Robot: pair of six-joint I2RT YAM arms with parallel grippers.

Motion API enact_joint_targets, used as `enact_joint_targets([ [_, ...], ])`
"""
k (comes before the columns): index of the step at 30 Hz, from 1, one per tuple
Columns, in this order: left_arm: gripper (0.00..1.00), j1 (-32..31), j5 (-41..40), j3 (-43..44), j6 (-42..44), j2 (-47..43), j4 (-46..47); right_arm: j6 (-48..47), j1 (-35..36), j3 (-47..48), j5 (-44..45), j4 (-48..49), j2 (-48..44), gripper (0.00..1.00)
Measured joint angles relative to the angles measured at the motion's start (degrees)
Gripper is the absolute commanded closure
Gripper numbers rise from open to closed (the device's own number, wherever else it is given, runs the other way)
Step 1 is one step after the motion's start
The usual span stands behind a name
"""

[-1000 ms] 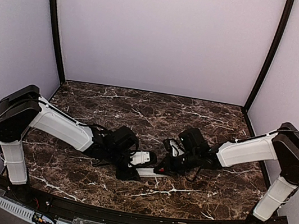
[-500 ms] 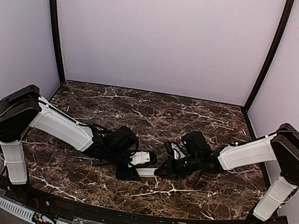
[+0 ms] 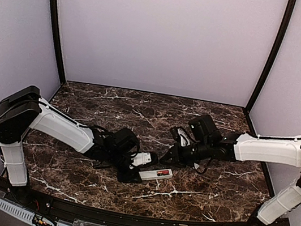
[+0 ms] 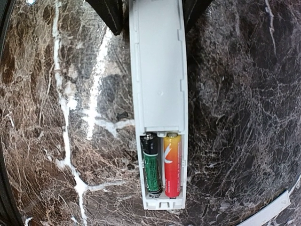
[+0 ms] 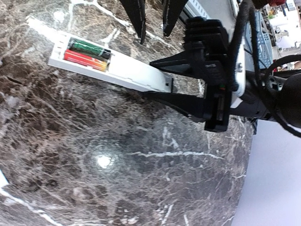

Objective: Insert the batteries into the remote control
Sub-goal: Press the battery in the battery compartment.

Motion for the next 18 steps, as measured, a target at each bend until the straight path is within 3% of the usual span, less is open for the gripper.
enact_joint_targets([
  [6, 0.61, -1.7, -0.3, 0.0, -3.6, 0.0, 0.3, -1.4, 2.1, 2.5, 9.0, -9.2, 0.3, 0.87],
  [9, 0.61, -2.9, -0.9, 0.0, -4.4, 0.0, 0.5, -3.3, 4.4, 5.4, 11.6, -11.9, 2.1, 0.93],
  [13, 0.61, -3.2, -1.2, 0.0, -4.8, 0.0, 0.5, -4.5, 5.9, 6.9, 12.7, -12.8, 4.5, 1.00],
  [18, 0.61, -3.2, -1.1, -0.1, -4.8, 0.0, 0.7, -4.5, 6.1, 6.9, 12.7, -12.6, 6.7, 1.00],
])
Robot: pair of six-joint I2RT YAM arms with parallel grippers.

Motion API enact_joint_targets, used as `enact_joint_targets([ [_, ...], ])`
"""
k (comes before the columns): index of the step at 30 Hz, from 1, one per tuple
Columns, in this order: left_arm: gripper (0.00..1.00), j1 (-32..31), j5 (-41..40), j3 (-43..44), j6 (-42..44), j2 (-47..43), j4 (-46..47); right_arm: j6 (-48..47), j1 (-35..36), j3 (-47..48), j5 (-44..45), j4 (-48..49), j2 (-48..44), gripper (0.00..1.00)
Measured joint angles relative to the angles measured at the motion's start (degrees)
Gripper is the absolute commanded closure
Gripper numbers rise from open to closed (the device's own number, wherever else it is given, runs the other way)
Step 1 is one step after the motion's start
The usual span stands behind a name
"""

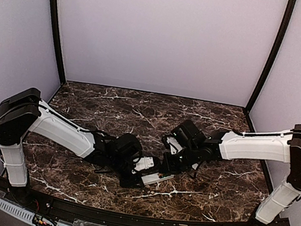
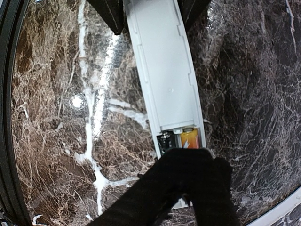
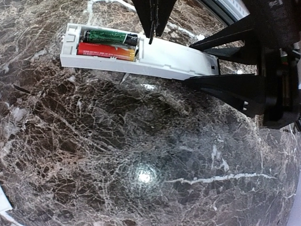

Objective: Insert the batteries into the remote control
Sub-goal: Press the battery in the battery compartment.

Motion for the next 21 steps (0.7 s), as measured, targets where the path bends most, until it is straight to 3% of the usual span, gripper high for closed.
enact_joint_targets([
  [15, 0.60, 0.0, 0.0, -0.2, 0.0, 0.0, 0.4, 1.1, -1.4, -4.0, -2.1, 6.5, 3.3, 1.00],
  [21, 0.61, 0.0, 0.0, -0.2, 0.0, 0.0, 0.5, 0.4, -1.5, -3.1, -2.4, 4.9, 3.1, 1.00],
])
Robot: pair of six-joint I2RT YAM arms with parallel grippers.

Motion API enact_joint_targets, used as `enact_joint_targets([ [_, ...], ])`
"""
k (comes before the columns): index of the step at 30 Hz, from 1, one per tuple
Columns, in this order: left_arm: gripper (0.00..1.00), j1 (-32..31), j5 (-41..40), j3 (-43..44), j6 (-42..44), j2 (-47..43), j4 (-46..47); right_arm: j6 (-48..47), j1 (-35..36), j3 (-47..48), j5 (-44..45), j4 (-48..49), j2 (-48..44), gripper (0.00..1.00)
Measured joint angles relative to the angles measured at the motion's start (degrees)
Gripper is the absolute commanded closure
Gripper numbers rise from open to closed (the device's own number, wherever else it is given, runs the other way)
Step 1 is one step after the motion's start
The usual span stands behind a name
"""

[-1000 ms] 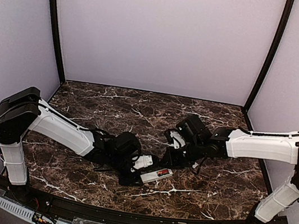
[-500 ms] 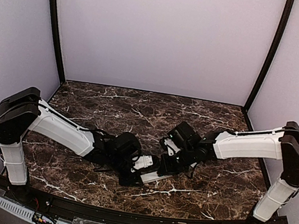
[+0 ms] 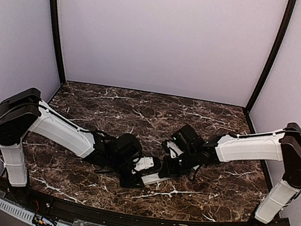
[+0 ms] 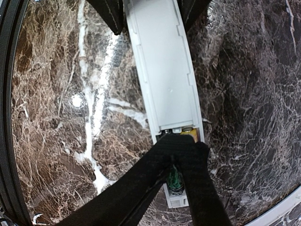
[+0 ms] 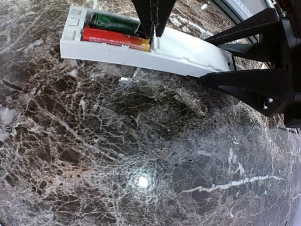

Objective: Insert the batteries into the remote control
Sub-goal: Press the battery in the battery compartment.

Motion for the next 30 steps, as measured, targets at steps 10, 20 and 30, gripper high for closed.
enact_joint_targets([
  [10, 0.61, 0.0, 0.0, 0.0, 0.0, 0.0, 0.0, -1.0, -0.3, 3.0, 1.3, -3.5, -6.2, 1.00],
  [20, 0.60, 0.0, -0.5, 0.0, 0.1, 0.0, -0.2, -0.1, -2.4, -2.5, -1.8, 2.9, -0.5, 1.00],
  [30, 0.42, 0.0, -2.4, 0.2, 1.4, -1.1, -1.7, -3.8, -2.7, 4.2, 1.7, -6.6, -5.1, 0.85],
])
